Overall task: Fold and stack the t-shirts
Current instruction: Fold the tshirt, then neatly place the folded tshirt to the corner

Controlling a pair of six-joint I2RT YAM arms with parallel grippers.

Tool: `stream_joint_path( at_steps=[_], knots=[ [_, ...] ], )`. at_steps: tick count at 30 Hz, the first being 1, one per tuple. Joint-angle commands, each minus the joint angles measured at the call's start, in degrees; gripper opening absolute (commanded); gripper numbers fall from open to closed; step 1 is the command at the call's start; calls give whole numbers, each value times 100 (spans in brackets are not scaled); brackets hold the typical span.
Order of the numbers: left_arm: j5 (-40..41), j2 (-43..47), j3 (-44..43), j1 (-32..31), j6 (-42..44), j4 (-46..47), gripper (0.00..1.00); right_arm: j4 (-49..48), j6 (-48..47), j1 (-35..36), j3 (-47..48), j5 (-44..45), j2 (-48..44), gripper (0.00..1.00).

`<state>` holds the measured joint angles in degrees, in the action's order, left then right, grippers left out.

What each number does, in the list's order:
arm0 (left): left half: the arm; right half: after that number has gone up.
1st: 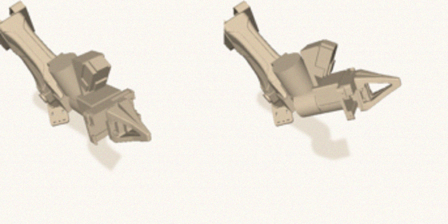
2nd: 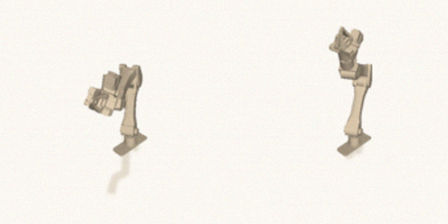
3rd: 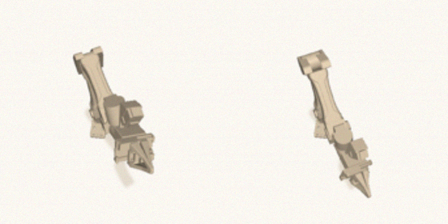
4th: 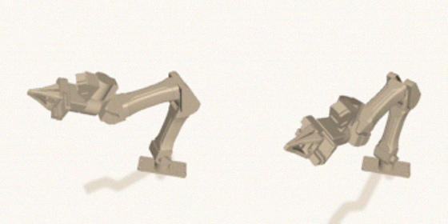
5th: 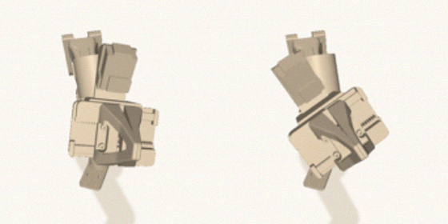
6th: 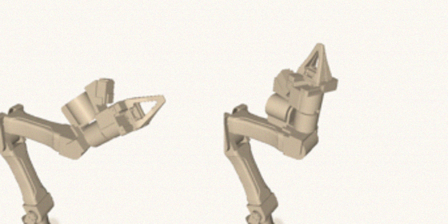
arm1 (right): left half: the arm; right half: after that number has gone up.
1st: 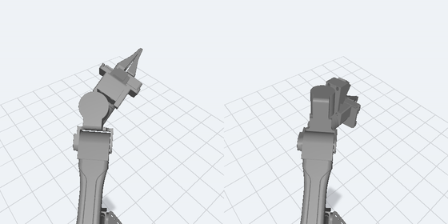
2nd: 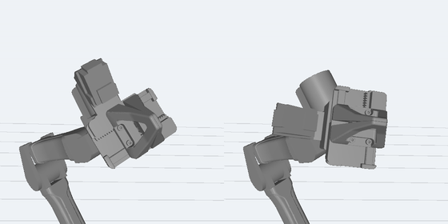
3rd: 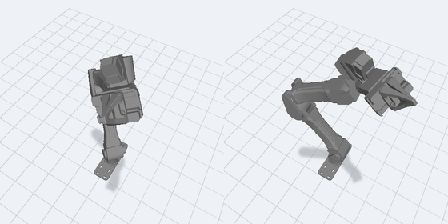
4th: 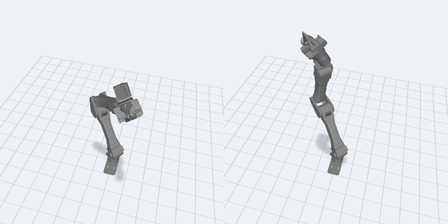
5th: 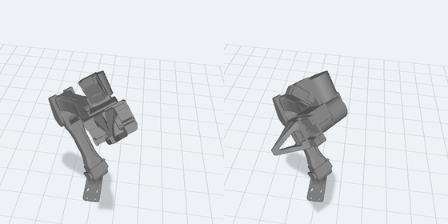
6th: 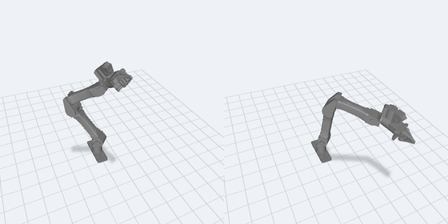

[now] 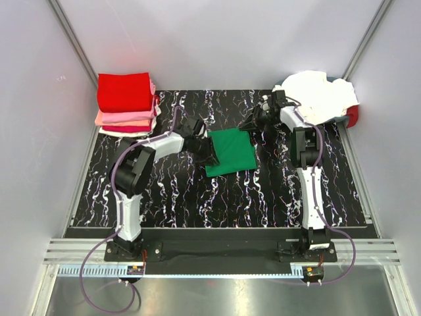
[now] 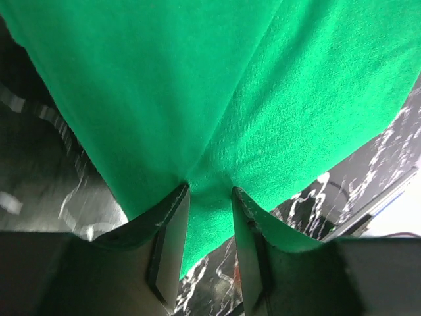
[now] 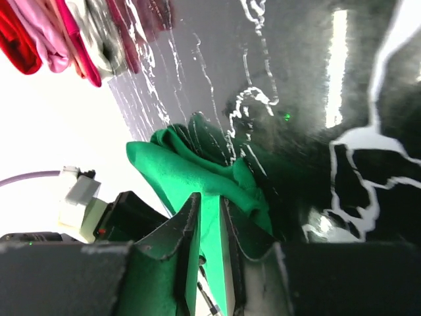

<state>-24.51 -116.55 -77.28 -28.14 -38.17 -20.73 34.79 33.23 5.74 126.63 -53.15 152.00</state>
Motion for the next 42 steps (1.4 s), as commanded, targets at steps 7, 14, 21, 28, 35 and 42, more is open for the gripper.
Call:
stream_joint_path(
  at_steps=[7, 14, 21, 28, 35, 42],
  knots=[
    [999, 1441, -586, 36, 635, -1406, 70, 247, -211, 59, 240, -47, -1497, 56],
    [993, 1392, -946, 774, 978, -1346, 95, 206, -564, 138, -2309, 550, -4049, 65],
    [299, 275, -1378, 1328, 1330, -652, 83, -674, -573, 577, -5760, 806, -6593, 72],
    [-1, -561, -1502, 1346, 1199, -56, 77, -1062, -378, 710, -7748, 788, -8133, 73],
    [-194, -834, -844, 1329, 592, 815, 73, -578, -704, 718, -8154, 1219, -8556, 74],
    [-159, -728, -314, 1338, 267, 1405, 70, -657, -713, 718, -8224, 1254, -8477, 73]
  ],
)
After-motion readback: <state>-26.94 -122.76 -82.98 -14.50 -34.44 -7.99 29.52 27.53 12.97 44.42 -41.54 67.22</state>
